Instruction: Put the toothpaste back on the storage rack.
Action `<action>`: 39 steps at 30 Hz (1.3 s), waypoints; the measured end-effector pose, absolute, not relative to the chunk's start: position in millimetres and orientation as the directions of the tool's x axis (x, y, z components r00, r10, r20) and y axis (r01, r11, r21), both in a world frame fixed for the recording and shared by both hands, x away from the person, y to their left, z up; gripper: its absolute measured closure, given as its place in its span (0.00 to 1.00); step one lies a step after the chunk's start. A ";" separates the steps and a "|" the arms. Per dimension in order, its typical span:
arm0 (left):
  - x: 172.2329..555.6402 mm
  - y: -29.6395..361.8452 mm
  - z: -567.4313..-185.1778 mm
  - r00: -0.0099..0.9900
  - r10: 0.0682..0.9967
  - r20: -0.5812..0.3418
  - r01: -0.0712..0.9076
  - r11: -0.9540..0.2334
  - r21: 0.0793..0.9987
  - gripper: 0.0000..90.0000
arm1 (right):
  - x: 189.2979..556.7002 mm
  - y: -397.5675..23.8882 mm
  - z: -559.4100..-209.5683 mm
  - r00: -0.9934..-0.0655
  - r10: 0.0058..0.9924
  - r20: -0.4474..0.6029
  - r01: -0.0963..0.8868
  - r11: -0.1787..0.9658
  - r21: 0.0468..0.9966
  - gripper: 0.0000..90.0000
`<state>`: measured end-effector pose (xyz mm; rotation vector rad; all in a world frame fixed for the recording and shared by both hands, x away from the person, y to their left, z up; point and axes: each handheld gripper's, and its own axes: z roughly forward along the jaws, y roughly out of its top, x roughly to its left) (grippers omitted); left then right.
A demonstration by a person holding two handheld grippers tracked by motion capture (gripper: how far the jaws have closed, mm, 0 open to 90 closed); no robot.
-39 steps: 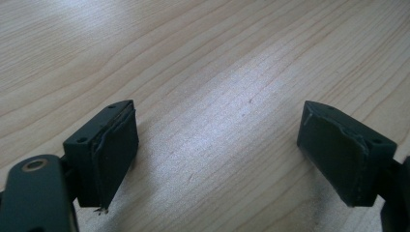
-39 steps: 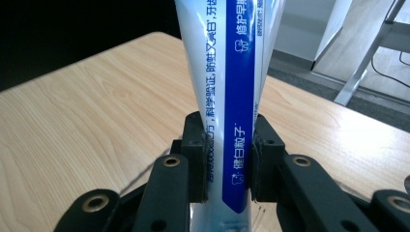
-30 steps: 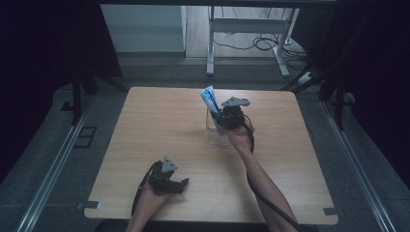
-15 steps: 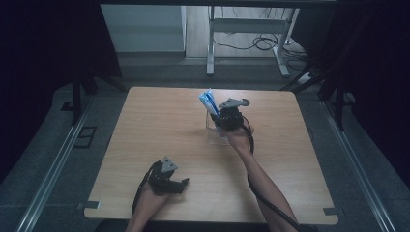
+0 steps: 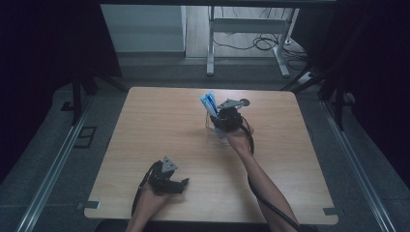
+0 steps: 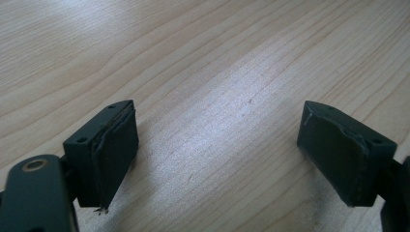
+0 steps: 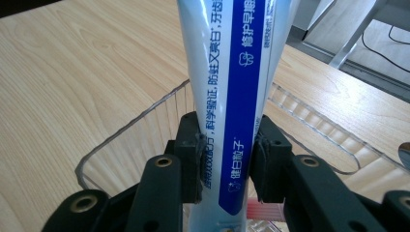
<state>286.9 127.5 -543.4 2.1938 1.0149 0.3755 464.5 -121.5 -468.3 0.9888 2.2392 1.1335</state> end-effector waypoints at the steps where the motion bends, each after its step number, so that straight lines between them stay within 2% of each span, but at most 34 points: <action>1: 286.9 127.5 -543.4 0.654 0.756 -0.023 0.560 -0.463 0.687 0.16 | 464.5 -121.8 -468.0 -0.648 0.760 -0.057 0.401 0.403 0.823 0.73; 22: 286.9 127.4 -543.4 0.654 0.756 -0.022 0.559 -0.464 0.687 0.16 | 459.5 -133.9 -450.4 -0.659 0.752 0.010 0.410 0.348 0.843 0.63; 39: 286.9 127.4 -543.4 0.654 0.756 -0.022 0.559 -0.464 0.687 0.16 | 452.1 -143.5 -436.9 -0.683 0.730 0.036 0.427 0.359 0.830 0.51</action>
